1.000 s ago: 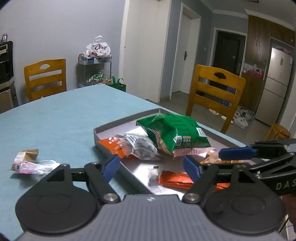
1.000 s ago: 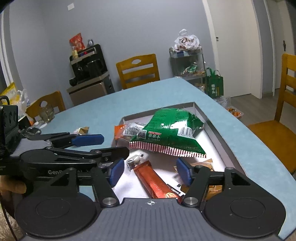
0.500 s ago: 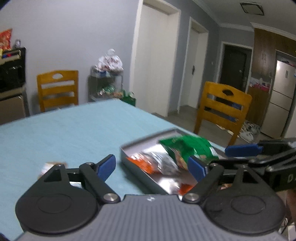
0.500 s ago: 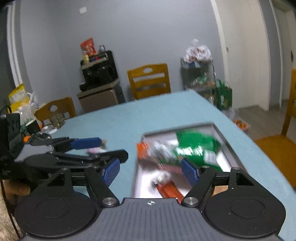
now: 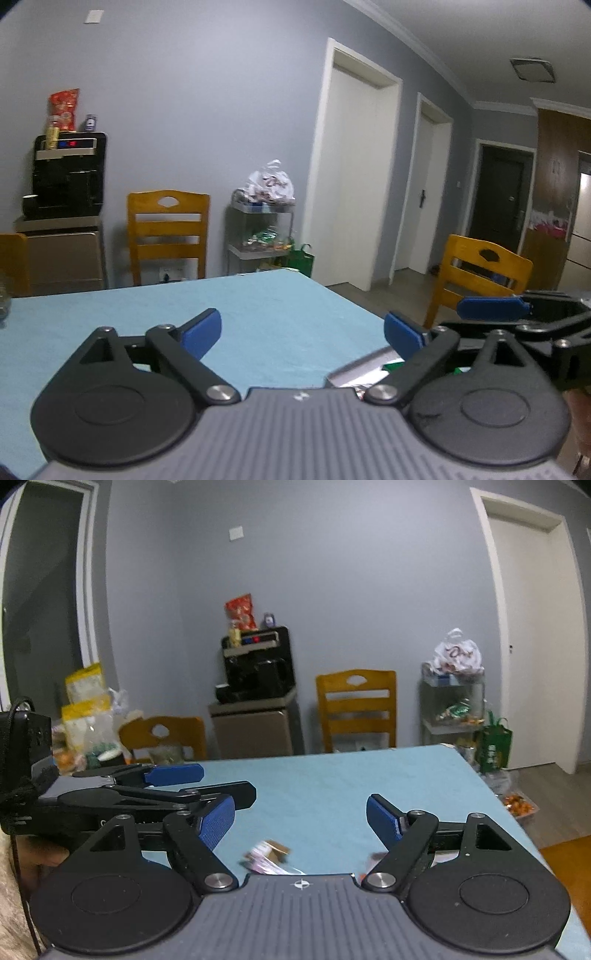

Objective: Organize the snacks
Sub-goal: 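Grasp the clear pink-item bag with the right tool while left tool approaches the pastry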

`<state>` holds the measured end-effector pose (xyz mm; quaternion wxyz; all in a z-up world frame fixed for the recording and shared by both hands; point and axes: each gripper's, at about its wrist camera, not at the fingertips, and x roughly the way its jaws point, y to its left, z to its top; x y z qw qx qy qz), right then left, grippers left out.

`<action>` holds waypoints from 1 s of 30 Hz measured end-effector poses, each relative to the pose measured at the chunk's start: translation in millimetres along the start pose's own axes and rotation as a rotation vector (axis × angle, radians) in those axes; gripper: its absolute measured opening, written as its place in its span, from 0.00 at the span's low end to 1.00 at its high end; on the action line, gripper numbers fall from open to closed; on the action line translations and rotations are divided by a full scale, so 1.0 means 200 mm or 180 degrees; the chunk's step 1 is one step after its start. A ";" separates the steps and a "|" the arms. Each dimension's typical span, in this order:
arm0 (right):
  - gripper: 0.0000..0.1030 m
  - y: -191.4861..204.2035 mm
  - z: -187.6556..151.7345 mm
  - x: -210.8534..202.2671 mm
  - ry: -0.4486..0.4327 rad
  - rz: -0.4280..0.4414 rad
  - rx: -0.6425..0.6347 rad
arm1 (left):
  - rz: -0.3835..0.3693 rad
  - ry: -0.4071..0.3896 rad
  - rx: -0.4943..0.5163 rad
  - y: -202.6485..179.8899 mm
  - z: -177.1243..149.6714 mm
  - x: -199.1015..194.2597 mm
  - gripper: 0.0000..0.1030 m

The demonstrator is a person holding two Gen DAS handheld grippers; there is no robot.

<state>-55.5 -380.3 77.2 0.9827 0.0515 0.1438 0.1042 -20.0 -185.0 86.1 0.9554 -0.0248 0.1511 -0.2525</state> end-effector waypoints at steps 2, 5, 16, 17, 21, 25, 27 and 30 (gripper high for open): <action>0.79 0.03 0.00 0.03 0.0027 0.0041 -0.0019 | 0.0080 -0.0010 -0.0028 0.06 0.00 -0.03 0.94; 0.81 0.08 -0.01 0.06 0.0098 0.0067 -0.0080 | 0.0242 0.0079 -0.0184 0.16 -0.02 -0.04 0.94; 0.82 0.14 -0.14 0.26 0.0485 0.0009 -0.0099 | 0.0550 0.0427 -0.0526 0.43 -0.19 0.06 0.94; 0.82 0.15 -0.15 0.30 0.0523 0.0037 -0.0130 | 0.0593 0.0452 -0.0533 0.44 -0.21 0.08 0.94; 0.82 0.23 -0.23 0.48 0.0641 0.0051 -0.0444 | 0.0750 0.0518 -0.0548 0.47 -0.28 0.17 0.94; 0.79 0.30 -0.35 0.67 0.0745 -0.0198 -0.0801 | 0.0786 0.0579 -0.0640 0.52 -0.37 0.26 0.94; 0.78 0.33 -0.40 0.75 0.0833 -0.0259 -0.0867 | 0.0796 0.0641 -0.0673 0.56 -0.42 0.30 0.94; 0.74 0.37 -0.46 0.87 0.0982 -0.0326 -0.0900 | 0.0911 0.0713 -0.0571 0.58 -0.47 0.34 0.94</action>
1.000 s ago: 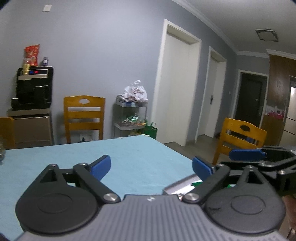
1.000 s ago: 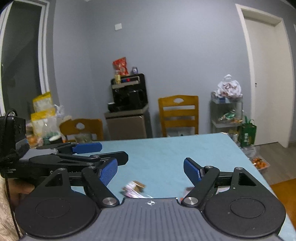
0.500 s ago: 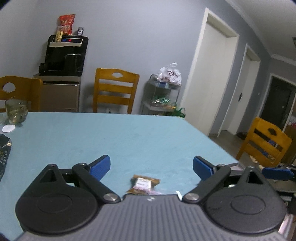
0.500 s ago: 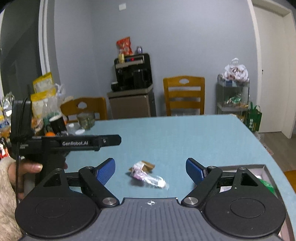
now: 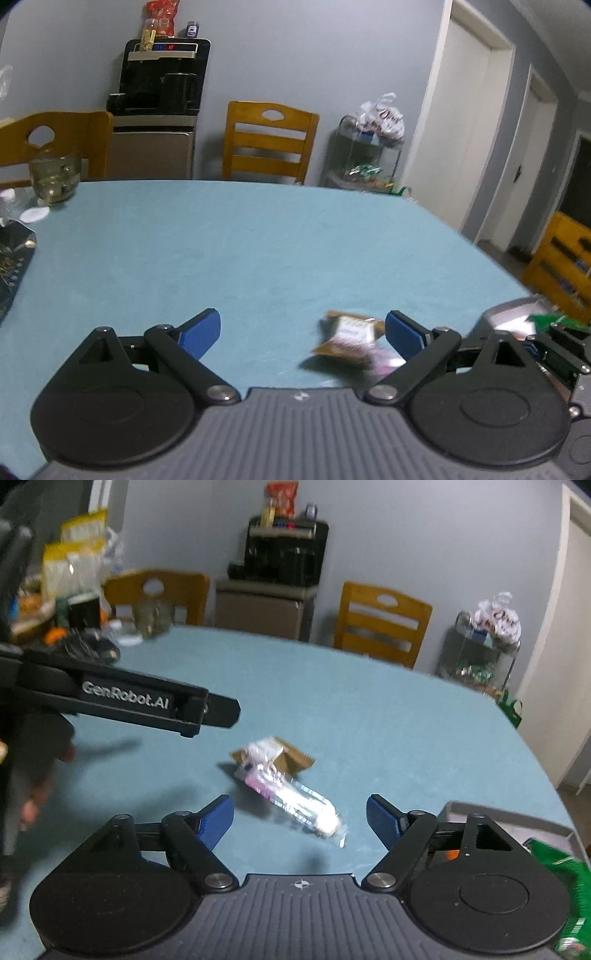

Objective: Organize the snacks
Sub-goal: 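Grasp the clear pink-item bag with the right tool while left tool approaches the pastry, then grasp the brown-gold wrapped pastry with the left tool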

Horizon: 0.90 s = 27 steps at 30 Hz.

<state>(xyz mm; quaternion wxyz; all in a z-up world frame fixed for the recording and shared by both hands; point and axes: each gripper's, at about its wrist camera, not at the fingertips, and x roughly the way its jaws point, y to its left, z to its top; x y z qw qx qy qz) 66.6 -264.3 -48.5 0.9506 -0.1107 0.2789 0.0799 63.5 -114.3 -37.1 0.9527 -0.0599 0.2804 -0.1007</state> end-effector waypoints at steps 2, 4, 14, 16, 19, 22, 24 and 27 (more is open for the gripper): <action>0.74 0.01 -0.02 0.05 0.0052 -0.0036 -0.0010 | 0.0074 -0.0014 0.0018 0.02 -0.02 0.01 0.94; 0.72 0.03 -0.03 0.11 0.0097 -0.0088 0.0009 | 0.0078 -0.0008 -0.0008 0.04 -0.03 0.04 0.94; 0.26 0.01 -0.04 0.22 0.0097 -0.0217 0.0192 | 0.0045 0.0057 0.0023 0.04 -0.02 0.12 0.94; 0.17 -0.03 -0.03 0.20 0.0104 -0.0194 0.0320 | 0.0050 0.0055 0.0019 0.04 -0.02 0.11 0.94; 0.10 -0.11 -0.02 0.16 0.0111 -0.0049 0.0615 | 0.0038 0.0062 0.0033 0.03 -0.03 0.12 0.94; 0.10 -0.16 -0.02 0.06 0.0033 0.0054 0.0809 | 0.0029 0.0067 0.0083 0.02 -0.04 0.12 0.94; 0.10 -0.20 -0.03 -0.02 -0.0009 0.0137 0.0933 | 0.0010 0.0065 0.0105 0.01 -0.04 0.12 0.94; 0.10 -0.26 -0.05 -0.13 -0.0065 0.0250 0.1008 | -0.0025 0.0121 0.0113 -0.02 -0.04 0.15 0.94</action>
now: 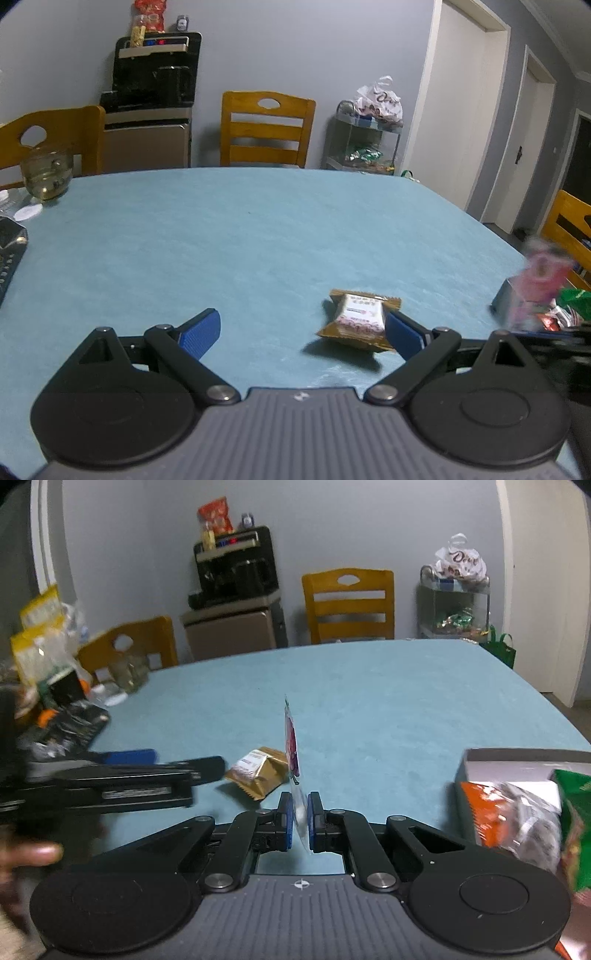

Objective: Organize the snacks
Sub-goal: 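Grasp the brown-gold wrapped pastry with the left tool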

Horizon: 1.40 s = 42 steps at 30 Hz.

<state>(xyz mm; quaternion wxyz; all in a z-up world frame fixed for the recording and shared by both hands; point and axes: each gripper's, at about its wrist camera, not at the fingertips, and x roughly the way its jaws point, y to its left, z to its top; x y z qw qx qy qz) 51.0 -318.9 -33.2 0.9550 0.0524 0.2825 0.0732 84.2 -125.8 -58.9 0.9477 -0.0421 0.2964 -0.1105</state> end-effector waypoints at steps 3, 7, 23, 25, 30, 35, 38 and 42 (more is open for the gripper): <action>0.10 -0.06 -0.02 -0.11 -0.0047 0.0034 0.0048 | -0.0042 0.0008 0.0068 -0.05 0.01 0.03 0.94; 0.10 -0.11 -0.04 -0.20 -0.0085 0.0080 0.0124 | -0.0072 0.0101 0.0229 -0.13 0.04 0.12 0.94; 0.10 -0.23 -0.10 -0.33 -0.0129 0.0118 0.0271 | -0.0027 0.0301 0.0695 -0.40 0.02 0.36 0.66; 0.10 -0.23 -0.11 -0.34 -0.0136 0.0128 0.0269 | -0.0028 0.0331 0.0676 -0.39 0.01 0.37 0.62; 0.10 -0.23 -0.12 -0.35 -0.0134 0.0130 0.0267 | -0.0078 0.0320 0.0605 -0.38 0.00 0.38 0.52; 0.10 -0.22 -0.12 -0.34 -0.0116 0.0152 0.0259 | -0.0095 0.0305 0.0584 -0.36 -0.01 0.37 0.51; 0.10 -0.22 -0.13 -0.34 -0.0108 0.0157 0.0253 | -0.0093 0.0282 0.0587 -0.34 -0.02 0.35 0.49; 0.10 -0.21 -0.14 -0.34 -0.0090 0.0168 0.0234 | -0.0116 0.0263 0.0526 -0.34 -0.03 0.32 0.47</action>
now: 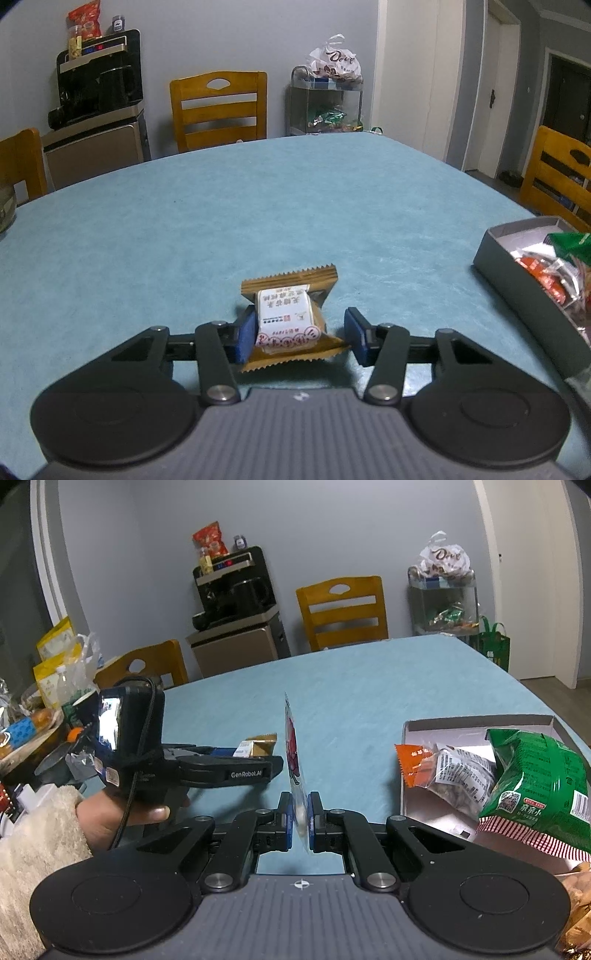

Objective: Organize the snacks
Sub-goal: 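Grasp the brown-gold wrapped pastry with the left tool, then carry the pastry and clear bag over the gray box and lower them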

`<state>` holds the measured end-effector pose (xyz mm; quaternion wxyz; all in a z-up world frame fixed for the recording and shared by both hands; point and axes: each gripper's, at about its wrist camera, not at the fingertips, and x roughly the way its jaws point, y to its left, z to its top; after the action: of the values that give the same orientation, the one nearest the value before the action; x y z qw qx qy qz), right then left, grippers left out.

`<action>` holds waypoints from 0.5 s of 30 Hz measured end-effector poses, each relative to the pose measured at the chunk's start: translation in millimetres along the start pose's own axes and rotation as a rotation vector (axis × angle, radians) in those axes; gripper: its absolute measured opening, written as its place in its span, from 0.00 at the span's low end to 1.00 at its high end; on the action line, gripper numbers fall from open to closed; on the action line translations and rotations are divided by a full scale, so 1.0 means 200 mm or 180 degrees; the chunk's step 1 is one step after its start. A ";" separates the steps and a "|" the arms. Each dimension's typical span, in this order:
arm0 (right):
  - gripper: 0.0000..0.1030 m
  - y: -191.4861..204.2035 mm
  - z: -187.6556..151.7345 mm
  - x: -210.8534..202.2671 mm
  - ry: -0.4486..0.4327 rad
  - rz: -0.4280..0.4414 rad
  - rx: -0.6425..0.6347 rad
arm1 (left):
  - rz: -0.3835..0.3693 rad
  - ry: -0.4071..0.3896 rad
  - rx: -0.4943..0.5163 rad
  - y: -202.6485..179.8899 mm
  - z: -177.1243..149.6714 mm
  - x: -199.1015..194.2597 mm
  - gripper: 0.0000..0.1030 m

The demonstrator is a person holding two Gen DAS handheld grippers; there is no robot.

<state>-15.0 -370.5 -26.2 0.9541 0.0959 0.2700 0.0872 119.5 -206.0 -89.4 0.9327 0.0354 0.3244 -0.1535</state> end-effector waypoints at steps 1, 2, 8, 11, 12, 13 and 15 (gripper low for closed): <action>0.10 0.00 0.00 0.00 0.0006 0.0010 -0.0007 | -0.0009 -0.0016 -0.0012 0.00 -0.01 -0.01 0.47; 0.10 0.01 0.00 0.00 0.0006 0.0017 -0.0012 | -0.0007 -0.0034 -0.0013 0.00 -0.01 -0.03 0.47; 0.10 0.01 -0.01 0.00 -0.0002 0.0046 -0.0026 | -0.0020 -0.0147 -0.0020 0.00 0.01 -0.12 0.47; 0.10 0.00 -0.01 -0.01 -0.0019 0.0034 -0.0022 | -0.0062 -0.0234 -0.0051 0.00 0.01 -0.19 0.47; 0.10 0.00 -0.01 -0.01 -0.0026 0.0032 -0.0017 | -0.0073 -0.0260 -0.0057 -0.01 0.01 -0.22 0.47; 0.10 0.00 -0.01 -0.02 -0.0032 0.0033 -0.0016 | -0.0085 -0.0279 -0.0058 -0.01 0.01 -0.25 0.47; 0.10 -0.01 -0.01 -0.03 -0.0041 0.0032 -0.0024 | -0.0110 -0.0315 -0.0044 -0.03 0.02 -0.30 0.47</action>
<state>-20.6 -372.5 -26.3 0.9557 0.0942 0.2631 0.0924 74.8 -195.5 -48.8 0.9451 0.0158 0.2794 -0.1689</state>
